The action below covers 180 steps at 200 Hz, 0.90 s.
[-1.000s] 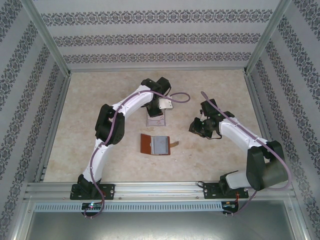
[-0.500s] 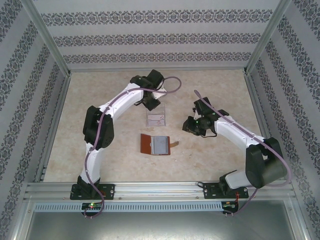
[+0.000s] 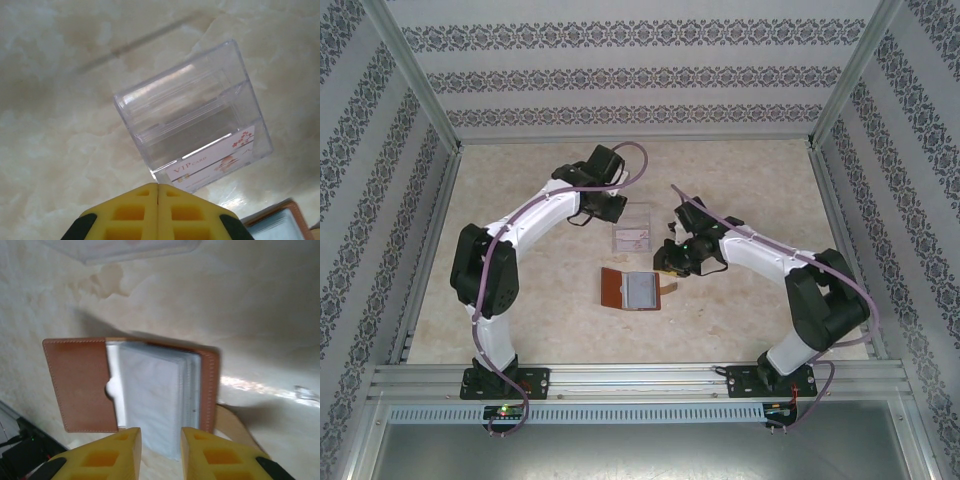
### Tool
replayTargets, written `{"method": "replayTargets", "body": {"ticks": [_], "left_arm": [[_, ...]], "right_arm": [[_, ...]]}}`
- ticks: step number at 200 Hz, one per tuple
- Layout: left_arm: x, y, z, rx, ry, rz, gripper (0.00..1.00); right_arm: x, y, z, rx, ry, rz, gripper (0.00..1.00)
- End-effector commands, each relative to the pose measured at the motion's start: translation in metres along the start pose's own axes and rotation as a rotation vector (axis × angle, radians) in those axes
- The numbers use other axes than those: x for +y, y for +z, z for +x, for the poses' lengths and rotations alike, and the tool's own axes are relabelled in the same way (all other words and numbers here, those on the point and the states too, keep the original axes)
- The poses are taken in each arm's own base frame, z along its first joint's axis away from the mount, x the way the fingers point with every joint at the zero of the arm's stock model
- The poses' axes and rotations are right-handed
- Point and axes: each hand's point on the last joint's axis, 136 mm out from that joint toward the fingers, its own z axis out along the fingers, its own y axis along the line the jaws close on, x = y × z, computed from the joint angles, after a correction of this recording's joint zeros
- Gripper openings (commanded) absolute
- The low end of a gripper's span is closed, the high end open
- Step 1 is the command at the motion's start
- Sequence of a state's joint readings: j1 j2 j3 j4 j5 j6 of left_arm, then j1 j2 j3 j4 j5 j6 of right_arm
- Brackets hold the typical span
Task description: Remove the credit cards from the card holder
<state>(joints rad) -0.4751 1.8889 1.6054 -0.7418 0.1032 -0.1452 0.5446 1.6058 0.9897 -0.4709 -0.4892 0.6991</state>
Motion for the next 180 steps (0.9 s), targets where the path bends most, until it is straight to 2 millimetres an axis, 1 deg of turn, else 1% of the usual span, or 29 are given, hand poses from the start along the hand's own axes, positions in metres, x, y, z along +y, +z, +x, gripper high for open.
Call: {"method": "replayTargets", "body": {"ticks": [1, 13, 25, 39, 56, 75, 101, 125, 146, 169, 180], "left_arm": [[0.006, -0.004, 0.001, -0.014, -0.189, 0.079, 0.05], [0.008, -0.002, 0.005, 0.001, -0.268, 0.107, 0.02], [0.011, -0.003, 0.009, 0.006, -0.332, 0.094, 0.01], [0.004, -0.006, 0.011, -0.017, -0.357, 0.138, 0.01], [0.002, -0.010, 0.016, -0.035, -0.381, 0.154, 0.01], [-0.002, -0.010, 0.023, -0.014, -0.389, 0.170, 0.01], [-0.016, -0.013, 0.033, 0.022, -0.344, 0.172, 0.02], [-0.036, -0.013, 0.040, 0.063, -0.340, 0.213, 0.04], [-0.052, -0.009, 0.050, 0.105, -0.356, 0.254, 0.04], [-0.068, -0.002, 0.062, 0.155, -0.370, 0.284, 0.04], [-0.076, 0.002, 0.070, 0.186, -0.371, 0.295, 0.06]], "right_arm": [[0.002, 0.006, 0.007, 0.049, -0.021, 0.016, 0.29], [-0.004, 0.008, 0.009, 0.057, -0.015, 0.042, 0.29], [-0.012, 0.010, 0.012, 0.073, -0.014, 0.072, 0.29], [-0.018, 0.012, 0.017, 0.097, -0.019, 0.093, 0.29], [-0.027, 0.015, 0.022, 0.118, -0.017, 0.125, 0.29], [-0.037, 0.016, 0.024, 0.124, -0.021, 0.173, 0.29], [-0.051, 0.016, 0.022, 0.119, -0.034, 0.242, 0.29], [-0.059, 0.019, 0.021, 0.119, -0.041, 0.274, 0.29], [-0.065, 0.023, 0.021, 0.122, -0.045, 0.293, 0.29], [-0.069, 0.027, 0.022, 0.129, -0.044, 0.297, 0.28], [-0.071, 0.029, 0.024, 0.134, -0.042, 0.298, 0.28]]}}
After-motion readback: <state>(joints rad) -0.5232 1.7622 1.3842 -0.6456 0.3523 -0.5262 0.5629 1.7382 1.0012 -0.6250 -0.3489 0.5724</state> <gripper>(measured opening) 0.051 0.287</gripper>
